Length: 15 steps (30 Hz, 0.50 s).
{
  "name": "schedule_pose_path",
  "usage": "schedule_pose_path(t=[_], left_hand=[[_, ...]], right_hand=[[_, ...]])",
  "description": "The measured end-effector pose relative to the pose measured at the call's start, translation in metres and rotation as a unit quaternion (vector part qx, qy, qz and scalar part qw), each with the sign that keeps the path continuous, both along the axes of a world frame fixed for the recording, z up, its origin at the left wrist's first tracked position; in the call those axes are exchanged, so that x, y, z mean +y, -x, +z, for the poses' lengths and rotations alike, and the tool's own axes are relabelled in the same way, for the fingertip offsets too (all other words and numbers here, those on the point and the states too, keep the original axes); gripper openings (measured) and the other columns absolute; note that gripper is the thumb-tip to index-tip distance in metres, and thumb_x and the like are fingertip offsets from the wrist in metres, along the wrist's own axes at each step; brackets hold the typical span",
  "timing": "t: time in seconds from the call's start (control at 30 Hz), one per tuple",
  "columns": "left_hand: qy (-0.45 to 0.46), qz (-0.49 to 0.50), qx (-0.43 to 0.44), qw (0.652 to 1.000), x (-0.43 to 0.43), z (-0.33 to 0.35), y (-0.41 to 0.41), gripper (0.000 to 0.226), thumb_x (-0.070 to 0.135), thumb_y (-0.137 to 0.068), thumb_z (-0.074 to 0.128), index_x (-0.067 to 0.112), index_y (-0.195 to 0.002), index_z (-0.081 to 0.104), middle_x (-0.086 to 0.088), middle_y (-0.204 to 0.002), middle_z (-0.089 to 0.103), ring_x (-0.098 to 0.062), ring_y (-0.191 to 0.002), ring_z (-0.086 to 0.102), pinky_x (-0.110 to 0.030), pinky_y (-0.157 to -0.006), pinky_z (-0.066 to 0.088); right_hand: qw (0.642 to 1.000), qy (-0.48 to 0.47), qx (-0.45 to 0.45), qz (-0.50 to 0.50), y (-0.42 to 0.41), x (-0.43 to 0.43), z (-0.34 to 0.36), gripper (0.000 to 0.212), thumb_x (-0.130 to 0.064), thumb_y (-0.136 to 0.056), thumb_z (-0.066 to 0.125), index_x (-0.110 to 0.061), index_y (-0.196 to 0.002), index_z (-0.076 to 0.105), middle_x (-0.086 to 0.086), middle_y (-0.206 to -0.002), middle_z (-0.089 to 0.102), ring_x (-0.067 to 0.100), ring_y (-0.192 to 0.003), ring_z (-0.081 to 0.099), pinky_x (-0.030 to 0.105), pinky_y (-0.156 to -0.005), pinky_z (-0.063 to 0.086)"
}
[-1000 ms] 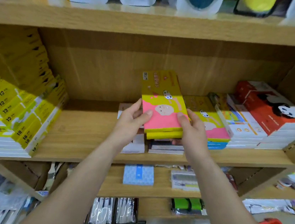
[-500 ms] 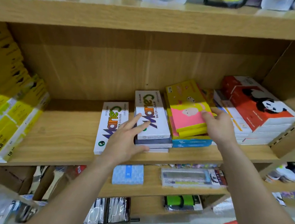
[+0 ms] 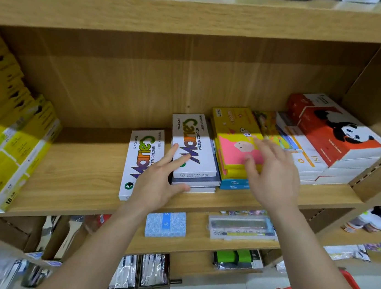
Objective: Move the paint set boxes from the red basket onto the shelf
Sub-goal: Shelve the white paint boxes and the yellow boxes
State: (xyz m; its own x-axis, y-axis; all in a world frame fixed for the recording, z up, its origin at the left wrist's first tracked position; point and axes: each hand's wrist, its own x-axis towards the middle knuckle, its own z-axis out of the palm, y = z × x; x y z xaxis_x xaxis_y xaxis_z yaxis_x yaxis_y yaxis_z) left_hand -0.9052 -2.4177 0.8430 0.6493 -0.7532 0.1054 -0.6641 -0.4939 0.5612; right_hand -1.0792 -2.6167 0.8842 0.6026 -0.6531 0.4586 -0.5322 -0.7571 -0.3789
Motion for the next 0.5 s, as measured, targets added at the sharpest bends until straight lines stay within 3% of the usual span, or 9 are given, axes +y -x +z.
schedule_pose_path(t=[0.1, 0.17, 0.27, 0.33, 0.4, 0.5], left_hand=[[-0.004, -0.006, -0.002, 1.000, 0.000, 0.000, -0.001, 0.083, 0.051, -0.080, 0.078, 0.056, -0.149, 0.031, 0.038, -0.160, 0.002, -0.012, -0.147, 0.031, -0.047, -0.107, 0.047], [-0.025, -0.025, -0.016, 0.999, 0.003, 0.000, -0.002, 0.090, 0.055, -0.081, 0.075, 0.055, -0.153, 0.020, 0.037, -0.160, -0.006, -0.013, -0.149, 0.024, -0.047, -0.110, 0.043], [-0.041, 0.014, -0.003, 0.999, 0.019, 0.003, -0.011, 0.111, 0.073, -0.072, 0.070, 0.047, -0.157, 0.002, 0.027, -0.164, -0.006, -0.015, -0.153, 0.010, -0.048, -0.118, 0.026], [-0.073, 0.080, 0.002, 0.994, 0.042, 0.000, -0.019, 0.121, 0.086, -0.065, 0.061, 0.039, -0.159, 0.001, 0.014, -0.169, -0.002, -0.019, -0.154, 0.005, -0.048, -0.121, 0.018], [-0.130, 0.098, 0.001, 0.987, 0.068, -0.007, -0.022, 0.123, 0.092, -0.062, 0.055, 0.041, -0.159, -0.001, 0.006, -0.170, -0.005, -0.024, -0.155, 0.001, -0.048, -0.121, 0.016], [-0.143, 0.085, -0.031, 0.986, 0.091, -0.018, -0.019, 0.100, 0.086, -0.076, 0.046, 0.045, -0.158, 0.005, 0.005, -0.170, 0.004, -0.026, -0.153, 0.015, -0.047, -0.117, 0.030]], right_hand=[[0.991, -0.013, 0.111, 0.079, -0.006, 0.002, -0.012, 0.062, -0.057, -0.099, 0.032, -0.027, -0.150, 0.052, 0.008, -0.157, 0.048, 0.033, -0.147, 0.037, 0.054, -0.119, 0.028], [0.990, -0.009, 0.119, 0.078, -0.008, 0.001, -0.016, 0.068, -0.061, -0.098, 0.021, -0.031, -0.153, 0.047, 0.007, -0.160, 0.043, 0.031, -0.149, 0.030, 0.055, -0.121, 0.021], [0.992, -0.003, 0.105, 0.064, -0.009, 0.000, -0.019, 0.064, -0.058, -0.098, 0.024, -0.031, -0.151, 0.047, 0.008, -0.157, 0.043, 0.032, -0.147, 0.029, 0.054, -0.122, 0.019], [0.996, -0.003, 0.072, 0.047, -0.010, 0.005, -0.015, 0.058, -0.051, -0.098, 0.037, -0.024, -0.146, 0.054, 0.012, -0.151, 0.047, 0.035, -0.142, 0.035, 0.056, -0.120, 0.022], [0.999, 0.029, -0.022, 0.040, -0.012, 0.021, -0.014, 0.047, -0.038, -0.095, 0.049, -0.012, -0.131, 0.065, 0.014, -0.135, 0.061, 0.037, -0.126, 0.050, 0.058, -0.112, 0.033], [0.984, 0.091, -0.112, 0.100, -0.022, 0.061, -0.022, 0.030, -0.025, -0.092, 0.056, -0.007, -0.110, 0.072, 0.011, -0.113, 0.069, 0.034, -0.103, 0.061, 0.051, -0.098, 0.046]])
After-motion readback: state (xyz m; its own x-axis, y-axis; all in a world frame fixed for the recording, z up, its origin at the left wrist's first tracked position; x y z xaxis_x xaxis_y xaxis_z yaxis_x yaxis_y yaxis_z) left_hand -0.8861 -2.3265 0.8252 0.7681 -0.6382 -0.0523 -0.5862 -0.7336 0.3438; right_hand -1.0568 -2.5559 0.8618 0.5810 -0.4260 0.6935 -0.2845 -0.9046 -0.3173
